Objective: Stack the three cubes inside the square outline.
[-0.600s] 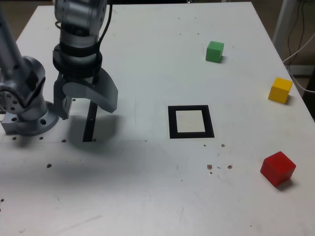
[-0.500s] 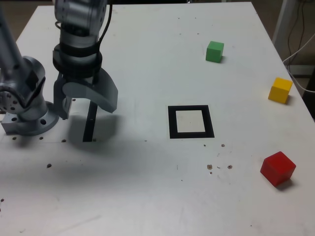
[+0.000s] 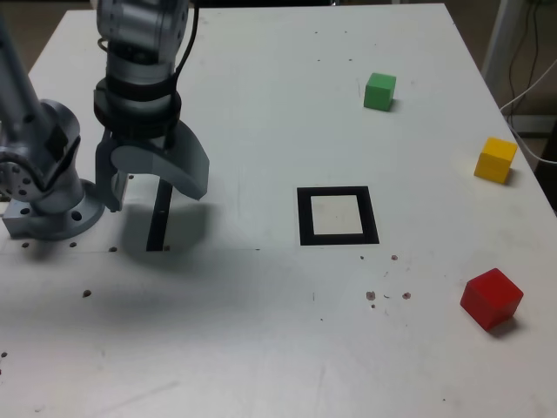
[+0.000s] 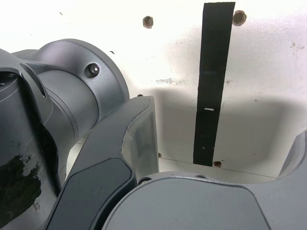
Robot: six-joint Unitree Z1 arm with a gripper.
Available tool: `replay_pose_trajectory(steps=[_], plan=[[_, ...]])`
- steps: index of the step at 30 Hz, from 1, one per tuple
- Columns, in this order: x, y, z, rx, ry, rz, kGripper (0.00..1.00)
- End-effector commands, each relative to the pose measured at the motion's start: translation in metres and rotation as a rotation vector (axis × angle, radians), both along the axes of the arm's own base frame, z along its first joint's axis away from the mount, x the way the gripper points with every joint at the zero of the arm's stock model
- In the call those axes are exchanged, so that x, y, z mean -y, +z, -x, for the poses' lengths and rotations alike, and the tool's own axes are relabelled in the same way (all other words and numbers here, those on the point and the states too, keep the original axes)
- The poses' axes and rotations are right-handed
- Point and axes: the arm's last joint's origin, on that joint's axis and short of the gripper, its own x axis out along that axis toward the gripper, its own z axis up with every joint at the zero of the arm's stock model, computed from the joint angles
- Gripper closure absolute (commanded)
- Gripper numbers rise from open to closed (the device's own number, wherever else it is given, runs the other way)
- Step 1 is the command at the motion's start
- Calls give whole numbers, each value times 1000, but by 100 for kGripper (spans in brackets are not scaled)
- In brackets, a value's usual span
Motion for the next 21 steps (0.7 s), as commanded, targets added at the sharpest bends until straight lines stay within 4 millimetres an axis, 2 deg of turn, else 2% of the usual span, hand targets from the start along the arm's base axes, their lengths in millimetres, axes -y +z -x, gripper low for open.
replay_pose_trajectory(steps=[1,7,21], plan=[[0,0,-4,-1,3,2,1],[2,3,-13,2,3,6,1],[12,22,-59,27,-32,22,1]])
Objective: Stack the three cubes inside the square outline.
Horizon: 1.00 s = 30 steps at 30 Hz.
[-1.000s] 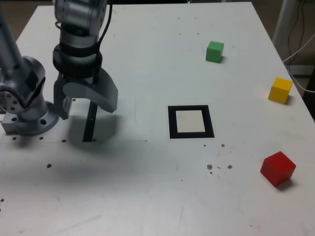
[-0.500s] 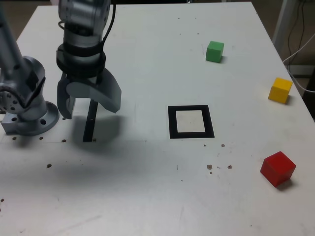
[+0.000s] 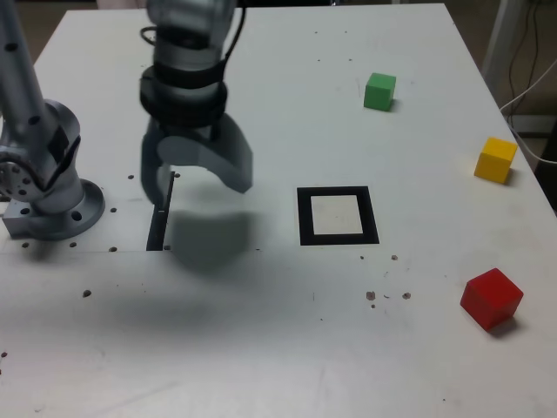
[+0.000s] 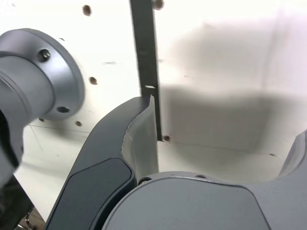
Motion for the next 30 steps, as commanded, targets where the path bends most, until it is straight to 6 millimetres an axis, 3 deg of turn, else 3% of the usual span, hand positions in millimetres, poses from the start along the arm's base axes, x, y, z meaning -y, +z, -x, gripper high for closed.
replay_pose_trajectory(steps=[1,30], plan=[[4,3,-8,-1,-14,3,1],[73,32,-125,43,-228,25,1]])
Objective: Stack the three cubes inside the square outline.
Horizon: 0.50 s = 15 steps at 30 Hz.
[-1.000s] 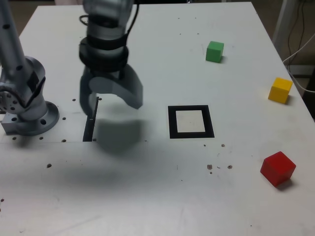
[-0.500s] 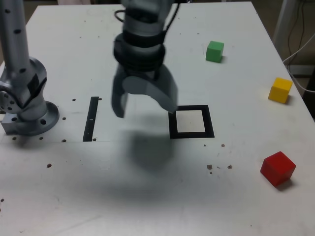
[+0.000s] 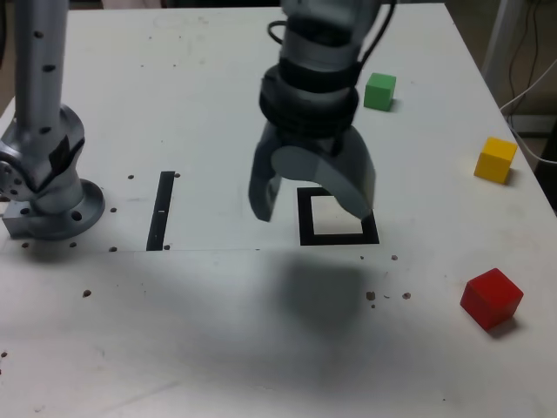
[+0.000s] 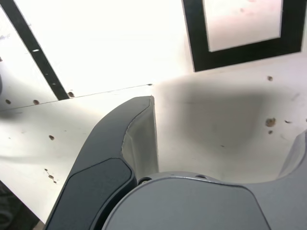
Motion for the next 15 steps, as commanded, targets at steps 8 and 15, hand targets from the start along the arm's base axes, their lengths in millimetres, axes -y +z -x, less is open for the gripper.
replay_pose_trajectory(steps=[8,15], plan=[[22,-2,-31,-10,-89,-1,1],[37,-6,-56,6,-164,2,1]])
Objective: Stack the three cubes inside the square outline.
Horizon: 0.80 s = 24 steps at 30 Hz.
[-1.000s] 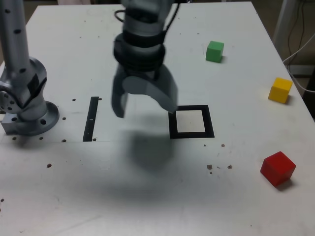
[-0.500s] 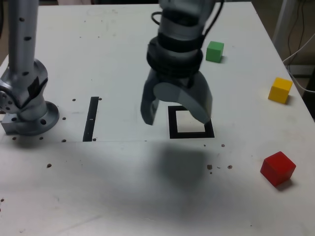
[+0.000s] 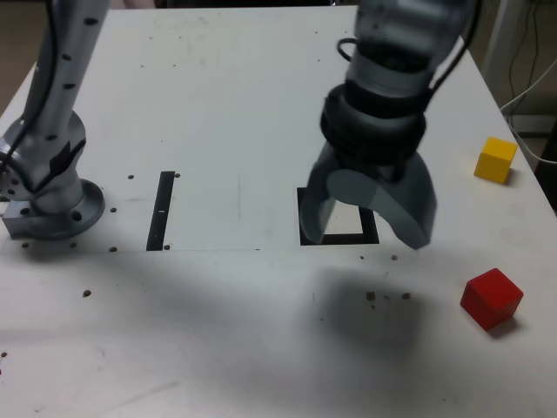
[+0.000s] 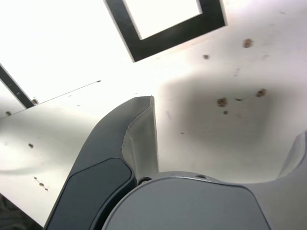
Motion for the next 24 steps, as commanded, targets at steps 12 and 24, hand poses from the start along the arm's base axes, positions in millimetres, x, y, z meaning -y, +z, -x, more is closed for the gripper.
replay_pose_trajectory(steps=[12,24], plan=[[16,-14,-36,35,-124,14,0],[31,-21,-59,76,-196,3,0]])
